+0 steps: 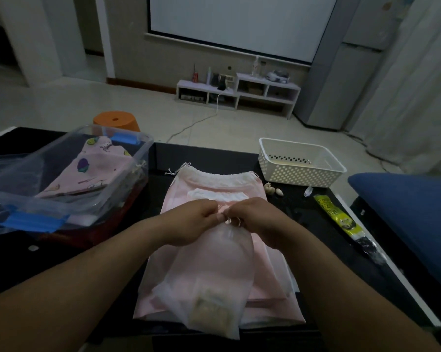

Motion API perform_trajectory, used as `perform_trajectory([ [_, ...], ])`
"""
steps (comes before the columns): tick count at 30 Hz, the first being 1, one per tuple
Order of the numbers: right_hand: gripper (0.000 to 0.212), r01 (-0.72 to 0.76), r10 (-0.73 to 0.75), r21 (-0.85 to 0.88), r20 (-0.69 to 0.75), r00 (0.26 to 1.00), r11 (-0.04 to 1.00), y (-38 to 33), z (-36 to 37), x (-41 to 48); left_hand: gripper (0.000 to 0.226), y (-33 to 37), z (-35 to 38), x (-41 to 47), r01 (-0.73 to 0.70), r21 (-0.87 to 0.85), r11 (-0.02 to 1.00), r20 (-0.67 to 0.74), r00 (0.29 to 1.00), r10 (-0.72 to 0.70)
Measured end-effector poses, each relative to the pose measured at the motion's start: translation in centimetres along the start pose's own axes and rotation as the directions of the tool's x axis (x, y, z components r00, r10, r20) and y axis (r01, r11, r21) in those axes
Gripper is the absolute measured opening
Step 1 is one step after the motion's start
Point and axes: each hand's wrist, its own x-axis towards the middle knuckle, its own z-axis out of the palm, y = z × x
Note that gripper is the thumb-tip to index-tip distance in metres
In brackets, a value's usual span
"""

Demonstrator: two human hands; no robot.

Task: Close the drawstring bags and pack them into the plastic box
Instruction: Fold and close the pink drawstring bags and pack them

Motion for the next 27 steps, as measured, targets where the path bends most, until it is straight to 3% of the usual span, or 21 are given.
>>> perform_trajectory([
  [4,0.028,-0.027,0.026,0.203,0.008,1.0,0.979,0.1,0.0,0.3,0.034,-0.1,-0.6,0.1,0.029,-0.172,0.985,-0.123,0.991,-0.051],
  [7,0.023,0.003,0.0,0.253,-0.013,1.0,0.967,0.1,0.1,0.3,0.035,-0.1,-0.8,0.2,0.036,-0.061,0.997,-0.224,0.973,-0.049],
  [12,0.02,0.105,-0.089,0.123,-0.128,0.988,0.987,-0.2,0.3,-0.1,0.024,0.6,-1.0,-0.2,0.022,0.274,0.961,-0.349,0.934,0.078],
  [14,0.019,0.129,-0.113,0.089,-0.166,0.98,0.988,-0.4,0.4,-0.3,0.021,1.8,-1.5,-0.5,-0.002,0.336,0.942,-0.371,0.919,0.135],
  [17,0.015,0.141,-0.114,0.144,-0.182,0.977,0.979,-0.6,0.1,-0.5,0.026,3.4,-1.6,-1.3,-0.002,0.224,0.975,-0.129,0.991,0.031],
  [19,0.015,0.146,-0.129,0.115,-0.147,0.981,0.983,-0.6,-0.1,-0.6,0.031,3.6,-1.2,-1.8,0.065,0.043,0.997,0.042,0.997,-0.066],
  [22,0.013,0.163,-0.161,0.01,-0.1,0.982,0.987,-0.9,-0.1,-1.2,0.029,2.9,-1.1,-2.0,0.161,-0.177,0.971,0.006,0.987,-0.163],
  [27,0.014,0.197,-0.204,-0.075,-0.11,0.973,0.978,-1.2,0.1,-1.7,0.027,2.5,-0.5,-1.4,0.165,-0.2,0.966,-0.111,0.976,-0.189],
])
